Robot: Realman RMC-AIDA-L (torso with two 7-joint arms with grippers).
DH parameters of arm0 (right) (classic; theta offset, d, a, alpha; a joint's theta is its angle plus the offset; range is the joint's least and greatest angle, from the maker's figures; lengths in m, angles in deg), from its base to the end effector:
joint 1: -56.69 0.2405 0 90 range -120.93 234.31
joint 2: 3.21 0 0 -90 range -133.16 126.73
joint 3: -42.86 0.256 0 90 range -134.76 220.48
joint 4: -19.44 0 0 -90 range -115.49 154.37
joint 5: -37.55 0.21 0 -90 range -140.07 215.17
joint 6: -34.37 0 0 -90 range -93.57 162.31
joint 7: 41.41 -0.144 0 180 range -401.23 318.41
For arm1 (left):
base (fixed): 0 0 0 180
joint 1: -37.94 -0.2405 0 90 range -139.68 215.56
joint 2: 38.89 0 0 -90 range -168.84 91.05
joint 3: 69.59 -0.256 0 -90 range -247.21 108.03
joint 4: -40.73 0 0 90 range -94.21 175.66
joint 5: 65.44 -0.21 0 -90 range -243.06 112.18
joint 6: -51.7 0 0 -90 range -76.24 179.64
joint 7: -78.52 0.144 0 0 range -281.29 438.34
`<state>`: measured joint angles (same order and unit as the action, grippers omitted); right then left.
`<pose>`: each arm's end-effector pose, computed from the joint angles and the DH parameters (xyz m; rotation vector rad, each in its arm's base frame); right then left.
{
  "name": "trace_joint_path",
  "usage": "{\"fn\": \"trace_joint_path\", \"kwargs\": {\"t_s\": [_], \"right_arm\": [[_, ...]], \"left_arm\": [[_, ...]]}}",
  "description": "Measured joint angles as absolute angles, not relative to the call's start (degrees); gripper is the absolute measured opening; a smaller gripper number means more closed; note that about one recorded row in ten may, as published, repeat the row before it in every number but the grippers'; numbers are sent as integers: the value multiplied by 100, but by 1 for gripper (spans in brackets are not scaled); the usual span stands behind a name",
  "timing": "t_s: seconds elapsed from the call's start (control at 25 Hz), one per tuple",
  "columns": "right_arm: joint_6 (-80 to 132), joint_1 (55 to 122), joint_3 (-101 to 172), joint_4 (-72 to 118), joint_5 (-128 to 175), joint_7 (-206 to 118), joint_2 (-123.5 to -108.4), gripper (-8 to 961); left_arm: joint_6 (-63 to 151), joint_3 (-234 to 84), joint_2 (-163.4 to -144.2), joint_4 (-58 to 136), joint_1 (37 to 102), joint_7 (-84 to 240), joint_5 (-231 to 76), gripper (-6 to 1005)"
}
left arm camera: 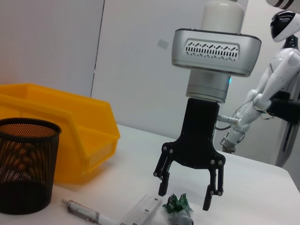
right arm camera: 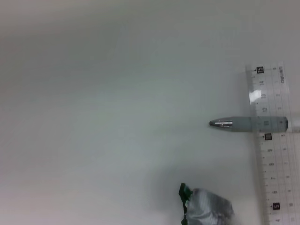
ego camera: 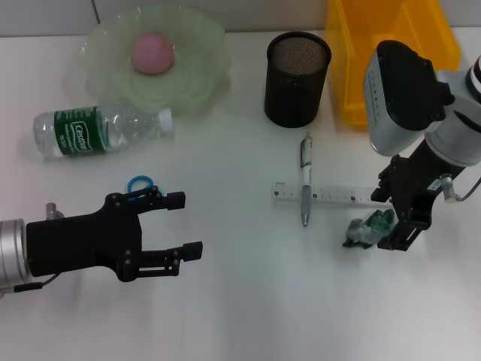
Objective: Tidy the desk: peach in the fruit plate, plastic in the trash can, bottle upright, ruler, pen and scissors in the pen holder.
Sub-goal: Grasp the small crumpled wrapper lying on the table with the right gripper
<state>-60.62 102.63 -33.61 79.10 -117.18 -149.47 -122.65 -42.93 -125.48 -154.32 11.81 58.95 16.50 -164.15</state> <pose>0.1877 0.3612 -0.0199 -2.9962 0.1332 -0.9181 -0.2899 0.2648 -0.0156 -2.8144 -0.4466 -0.8477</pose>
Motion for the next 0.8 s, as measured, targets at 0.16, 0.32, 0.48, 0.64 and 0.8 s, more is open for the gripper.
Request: {"fn": "trace_joint_path", "kwargs": {"t_s": [0.16, 0.32, 0.48, 0.64, 0.8], "right_arm": [[-5998, 10224, -3385, 7904, -11631, -14802, -12266, 814], [-5944, 10205, -3426, 7892, -11586, -14744, -12271, 801], [-5897, 10191, -3484, 7837, -11582, -14696, -12275, 769], [-5708, 10184, -3593, 7661, -11581, -14675, -12275, 738], [-5649, 10157, -3646, 7639, -11543, -14668, -12275, 673]], "left_arm": [[-4291, -12548, -15432, 1181, 5869, 1622, -16397, 839], [-4291, -12533, -15435, 1181, 5858, 1618, -16392, 839], [-4295, -12485, -15440, 1182, 5824, 1607, -16390, 839], [-4293, -12479, -15438, 1182, 5801, 1609, -16388, 839], [-4294, -12475, -15438, 1181, 5793, 1610, -16387, 839]]}}
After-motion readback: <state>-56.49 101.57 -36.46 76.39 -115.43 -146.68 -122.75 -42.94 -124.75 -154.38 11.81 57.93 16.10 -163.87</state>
